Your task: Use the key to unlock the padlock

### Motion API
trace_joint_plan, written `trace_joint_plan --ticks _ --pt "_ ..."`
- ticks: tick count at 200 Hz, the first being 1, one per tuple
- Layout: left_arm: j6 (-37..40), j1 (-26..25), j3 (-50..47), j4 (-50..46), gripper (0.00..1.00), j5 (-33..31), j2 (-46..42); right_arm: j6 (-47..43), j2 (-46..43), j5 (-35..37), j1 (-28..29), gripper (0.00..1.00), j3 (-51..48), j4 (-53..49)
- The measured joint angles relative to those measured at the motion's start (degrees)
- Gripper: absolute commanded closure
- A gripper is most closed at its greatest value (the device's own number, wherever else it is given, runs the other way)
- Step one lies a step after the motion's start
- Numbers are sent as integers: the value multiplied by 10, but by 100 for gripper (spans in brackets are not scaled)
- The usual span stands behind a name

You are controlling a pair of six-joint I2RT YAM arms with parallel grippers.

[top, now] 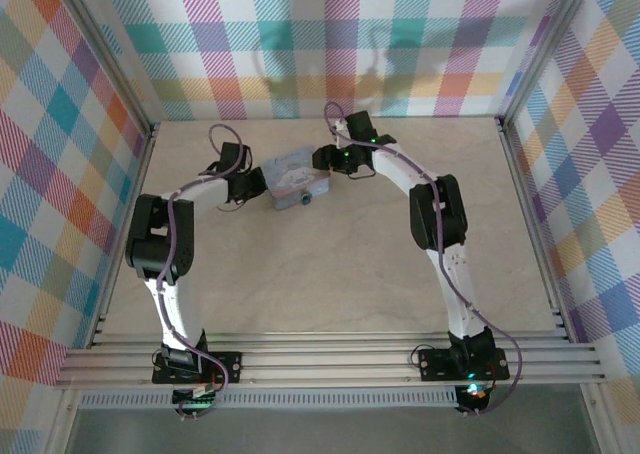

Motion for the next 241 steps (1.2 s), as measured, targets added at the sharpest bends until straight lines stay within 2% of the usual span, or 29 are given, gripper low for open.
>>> trace_joint_plan --ticks 73,137,178,211,241 --pt "10 -91 28 -4 100 7 20 -2 -225 77 -24 45 -328 56" --pt "7 -216 93 -3 100 12 70 16 -435 136 -106 43 -580 72" --pt "-2 -258 110 5 100 15 83 18 -491 140 -152 41 -627 50" --pt "2 -259 109 14 100 24 83 27 -535 129 -154 39 -643 19" --pt "14 -248 98 14 100 42 71 53 -618 103 -154 37 -679 12"
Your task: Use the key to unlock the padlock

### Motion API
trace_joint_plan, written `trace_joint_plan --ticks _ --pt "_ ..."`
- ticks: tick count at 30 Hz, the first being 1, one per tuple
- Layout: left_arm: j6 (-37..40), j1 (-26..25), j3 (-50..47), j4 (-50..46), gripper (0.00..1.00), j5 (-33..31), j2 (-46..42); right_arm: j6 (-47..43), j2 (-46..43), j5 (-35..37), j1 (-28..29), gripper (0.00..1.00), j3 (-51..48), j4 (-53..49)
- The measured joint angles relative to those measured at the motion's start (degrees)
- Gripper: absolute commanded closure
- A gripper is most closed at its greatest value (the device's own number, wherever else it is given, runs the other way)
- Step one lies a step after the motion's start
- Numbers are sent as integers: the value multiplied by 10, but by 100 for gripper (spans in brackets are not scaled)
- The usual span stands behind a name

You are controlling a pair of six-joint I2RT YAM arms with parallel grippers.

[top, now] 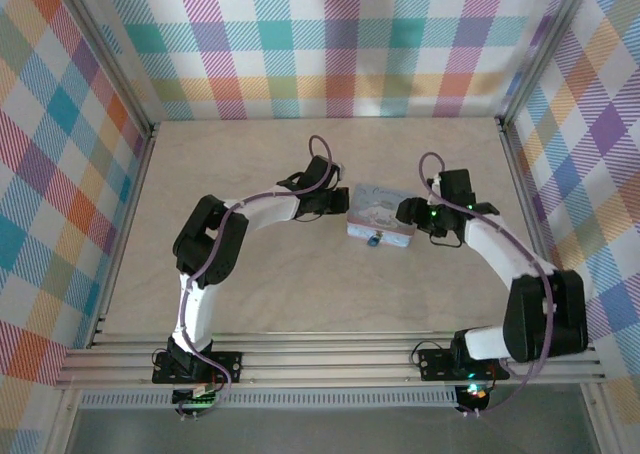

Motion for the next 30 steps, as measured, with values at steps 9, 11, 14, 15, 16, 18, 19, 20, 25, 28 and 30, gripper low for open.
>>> trace_joint_plan --ticks 9,11,14,15,16,18,19,20,25,28,30 --pt "8 68 -52 2 100 54 -67 51 -168 55 78 44 -90 -37" --pt "13 77 -73 5 100 60 -85 66 -174 91 135 44 -98 -39" --pt "15 79 -120 11 100 75 -119 85 -145 139 214 44 -102 -35" --pt "14 78 -142 16 100 83 -134 93 -124 153 233 44 -102 -27" --pt "14 77 -157 21 100 89 -141 98 -105 165 243 45 -102 -20" --pt "14 75 -192 31 100 101 -164 105 -63 186 255 47 -102 -6" --pt "14 75 -207 34 100 106 -174 109 -40 199 257 48 -102 2" --pt "14 74 -226 40 100 110 -186 111 -22 210 257 49 -101 11" --pt "19 68 -297 64 100 135 -228 114 58 251 257 49 -87 55" --pt "35 59 -325 81 100 163 -239 116 102 264 257 48 -68 84" --pt "47 53 -341 97 100 186 -239 120 122 266 257 47 -59 100"
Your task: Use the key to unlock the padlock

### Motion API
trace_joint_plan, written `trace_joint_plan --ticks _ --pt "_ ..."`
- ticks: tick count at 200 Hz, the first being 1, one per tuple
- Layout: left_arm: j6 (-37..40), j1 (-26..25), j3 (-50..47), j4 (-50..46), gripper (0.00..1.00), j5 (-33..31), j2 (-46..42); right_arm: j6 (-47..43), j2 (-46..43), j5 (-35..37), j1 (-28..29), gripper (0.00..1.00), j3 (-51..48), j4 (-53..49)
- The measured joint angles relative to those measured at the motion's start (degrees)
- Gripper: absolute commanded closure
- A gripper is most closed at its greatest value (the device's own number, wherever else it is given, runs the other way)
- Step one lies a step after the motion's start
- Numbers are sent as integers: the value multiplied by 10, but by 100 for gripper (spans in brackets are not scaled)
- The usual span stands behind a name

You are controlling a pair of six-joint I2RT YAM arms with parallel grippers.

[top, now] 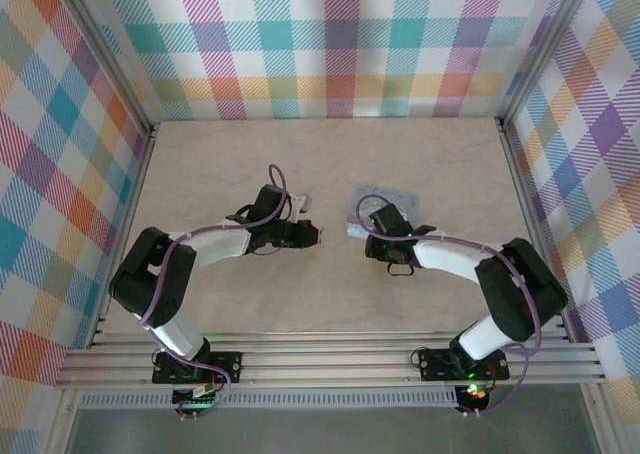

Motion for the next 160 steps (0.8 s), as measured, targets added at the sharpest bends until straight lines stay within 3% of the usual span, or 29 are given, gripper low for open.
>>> trace_joint_plan --ticks 55,119,160 --pt "19 -3 -80 83 100 67 -11 25 31 24 14 47 17 31" --pt "29 -4 -113 127 100 74 -28 34 69 75 22 51 43 42" --pt "29 -5 -133 144 100 85 -28 33 75 94 22 60 47 42"
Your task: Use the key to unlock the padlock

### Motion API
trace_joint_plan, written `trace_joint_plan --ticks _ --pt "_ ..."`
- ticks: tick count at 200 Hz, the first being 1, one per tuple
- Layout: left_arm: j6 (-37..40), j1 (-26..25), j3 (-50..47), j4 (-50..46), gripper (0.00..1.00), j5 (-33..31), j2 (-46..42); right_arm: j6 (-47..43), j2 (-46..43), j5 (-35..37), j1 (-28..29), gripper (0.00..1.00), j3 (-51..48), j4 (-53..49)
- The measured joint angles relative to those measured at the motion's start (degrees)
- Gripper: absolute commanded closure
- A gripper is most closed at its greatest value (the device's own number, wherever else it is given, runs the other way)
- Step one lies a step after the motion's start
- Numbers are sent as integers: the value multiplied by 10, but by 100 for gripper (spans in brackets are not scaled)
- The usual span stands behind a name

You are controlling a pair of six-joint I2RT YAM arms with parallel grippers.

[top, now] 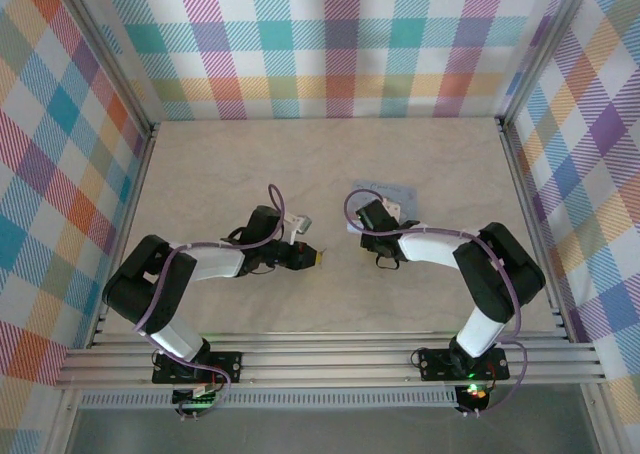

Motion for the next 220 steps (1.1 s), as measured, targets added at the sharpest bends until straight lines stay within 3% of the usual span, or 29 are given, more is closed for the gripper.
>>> trace_joint_plan --ticks 28,127,175,220 --pt "0 -4 -21 15 100 4 -7 -7 0 9 0 63 0 -2" --pt "9 -15 -27 39 100 2 -9 -48 -35 9 0 90 0 -34" --pt "11 -50 -30 76 100 -14 -10 -66 -62 -33 0 100 18 -94" --pt "11 -83 -38 125 100 -54 -10 -91 -66 -94 0 100 46 -149"
